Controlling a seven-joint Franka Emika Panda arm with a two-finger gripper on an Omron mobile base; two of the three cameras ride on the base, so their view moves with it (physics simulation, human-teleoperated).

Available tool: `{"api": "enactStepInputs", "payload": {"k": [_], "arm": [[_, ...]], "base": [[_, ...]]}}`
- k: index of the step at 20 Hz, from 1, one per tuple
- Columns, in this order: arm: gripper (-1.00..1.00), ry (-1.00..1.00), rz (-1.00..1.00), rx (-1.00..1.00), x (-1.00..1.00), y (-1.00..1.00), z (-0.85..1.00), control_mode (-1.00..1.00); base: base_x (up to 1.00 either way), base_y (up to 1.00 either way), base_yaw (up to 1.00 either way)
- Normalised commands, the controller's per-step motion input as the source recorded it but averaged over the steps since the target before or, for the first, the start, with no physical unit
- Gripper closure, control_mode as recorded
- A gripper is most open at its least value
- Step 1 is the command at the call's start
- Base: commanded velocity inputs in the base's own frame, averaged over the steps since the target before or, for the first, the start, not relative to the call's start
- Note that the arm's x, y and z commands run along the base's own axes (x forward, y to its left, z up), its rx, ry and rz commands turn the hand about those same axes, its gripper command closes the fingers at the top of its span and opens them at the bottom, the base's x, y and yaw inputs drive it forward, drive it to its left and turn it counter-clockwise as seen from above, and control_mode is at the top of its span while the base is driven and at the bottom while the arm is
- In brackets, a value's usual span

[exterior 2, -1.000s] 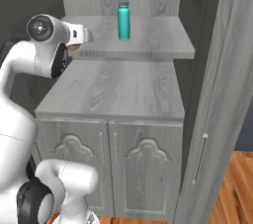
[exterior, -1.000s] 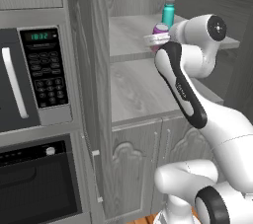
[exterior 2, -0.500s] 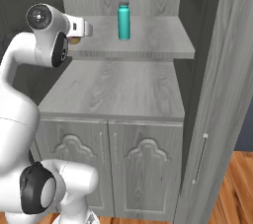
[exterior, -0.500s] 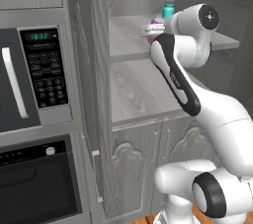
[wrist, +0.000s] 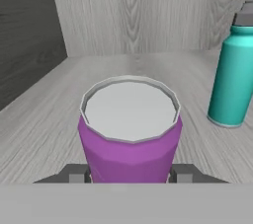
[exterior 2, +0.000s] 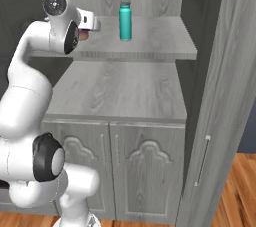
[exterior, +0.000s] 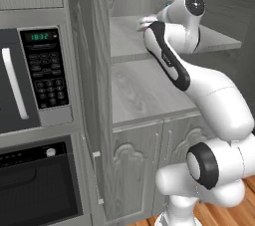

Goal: Pick the water bottle, can, milk from the counter and place them in the open cabinet.

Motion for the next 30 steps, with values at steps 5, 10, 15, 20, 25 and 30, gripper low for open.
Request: {"api": "enactStepInputs", "payload": {"k": [5,10,15,20,25,30], "arm": [[1.00,0.02,-0.03,0.00,0.56,0.09,0.00,-1.00],[1.00,0.00,-0.03,0.00,0.50,0.12,-0.01,-1.00],[1.00,0.00,-0.03,0.00,0.50,0.13,-0.04,-1.00],[1.00,0.00,-0.02,0.00,0.49,0.12,-0.11,-1.00],[1.00,0.00,-0.02,0.00,0.48,0.07,-0.19,-1.00],[1.00,0.01,-0.01,0.00,0.35,0.00,-0.18,-1.00]], "base": [[0.00,0.00,0.00],[0.00,0.00,0.00],[0.00,0.00,0.00],[0.00,0.00,0.00],[0.00,0.00,0.00],[0.00,0.00,0.00]]}}
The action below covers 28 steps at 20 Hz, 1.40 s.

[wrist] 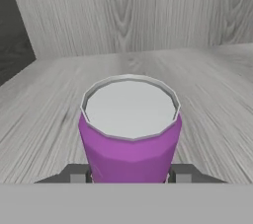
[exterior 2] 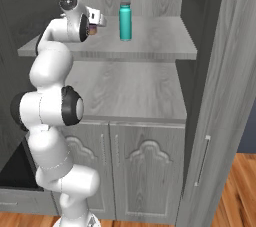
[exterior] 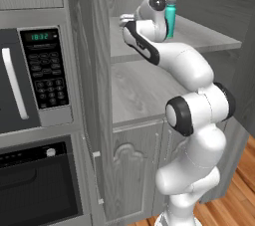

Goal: Pick the water bottle, can, milk from the counter and place them in the open cabinet.

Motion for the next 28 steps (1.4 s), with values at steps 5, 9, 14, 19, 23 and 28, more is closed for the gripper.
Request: {"api": "enactStepInputs", "payload": {"k": [5,9,14,19,23,28], "arm": [[1.00,0.08,0.00,0.00,0.08,0.00,-0.08,-1.00],[1.00,0.03,0.00,0.00,0.00,0.00,-0.14,-1.00],[1.00,0.00,0.00,0.00,0.00,0.00,-0.35,-1.00],[1.00,0.00,0.00,-0.01,0.00,0.00,-0.42,-1.00],[1.00,0.00,0.00,0.00,0.00,0.00,-0.29,-1.00],[1.00,0.00,0.00,0.00,0.00,0.00,-0.03,-1.00]], "base": [[0.00,0.00,0.00],[0.00,0.00,0.00],[0.00,0.00,0.00],[0.00,0.00,0.00],[0.00,0.00,0.00],[0.00,0.00,0.00]]}}
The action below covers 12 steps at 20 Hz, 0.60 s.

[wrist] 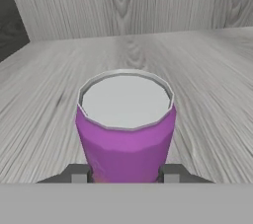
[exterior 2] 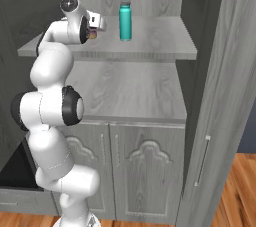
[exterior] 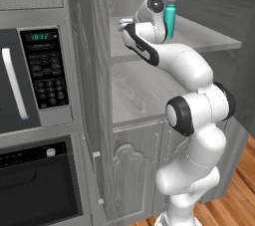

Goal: Pick the water bottle, can, milk from the counter and place them in the open cabinet.

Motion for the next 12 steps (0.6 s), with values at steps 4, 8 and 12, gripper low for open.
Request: {"api": "enactStepInputs", "payload": {"k": [4,8,12], "arm": [[1.00,0.00,0.00,0.00,0.00,0.00,0.00,-1.00],[-1.00,0.00,0.00,0.00,0.00,0.00,0.00,-1.00],[-1.00,0.00,0.00,0.00,0.00,0.00,0.00,-1.00]], "base": [[0.00,0.00,0.00],[0.00,0.00,0.00],[0.00,0.00,0.00]]}}
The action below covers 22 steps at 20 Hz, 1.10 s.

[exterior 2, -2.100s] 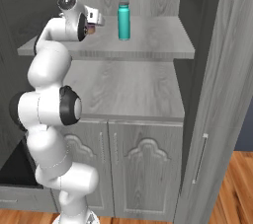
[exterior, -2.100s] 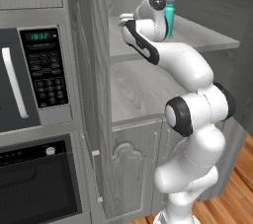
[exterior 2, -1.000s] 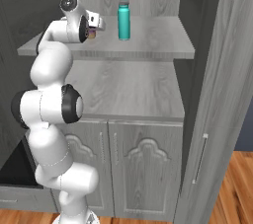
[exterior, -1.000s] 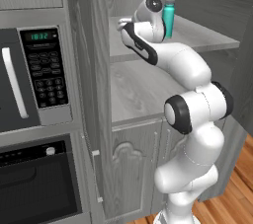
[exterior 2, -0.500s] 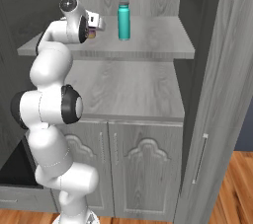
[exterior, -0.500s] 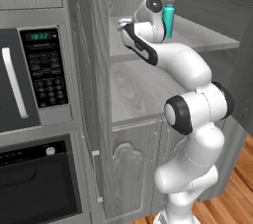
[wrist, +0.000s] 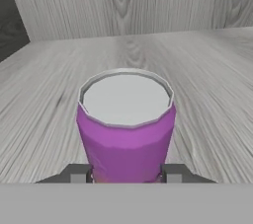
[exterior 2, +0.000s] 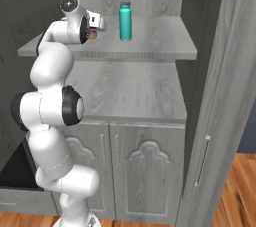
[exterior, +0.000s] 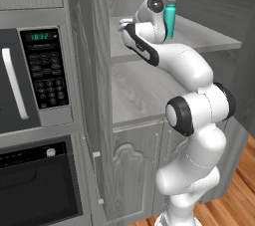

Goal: Pick the water bottle, can, milk from the counter and place them in the open cabinet.

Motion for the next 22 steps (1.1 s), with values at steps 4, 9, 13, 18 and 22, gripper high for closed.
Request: {"api": "enactStepInputs", "payload": {"k": [4,9,13,18,22], "arm": [[-1.00,0.00,0.00,0.00,0.00,0.00,0.00,-1.00],[-1.00,0.00,0.00,0.00,0.00,0.00,0.00,-1.00],[-1.00,-0.01,0.00,0.00,-0.41,0.00,0.00,-1.00],[-1.00,-0.05,0.00,0.00,-0.80,0.00,0.07,-1.00],[-1.00,-0.04,0.00,0.00,-0.78,0.00,0.15,-1.00]], "base": [[0.00,0.00,0.00],[0.00,0.00,0.00],[0.00,0.00,0.00],[0.00,0.00,0.00],[0.00,0.00,0.00]]}}
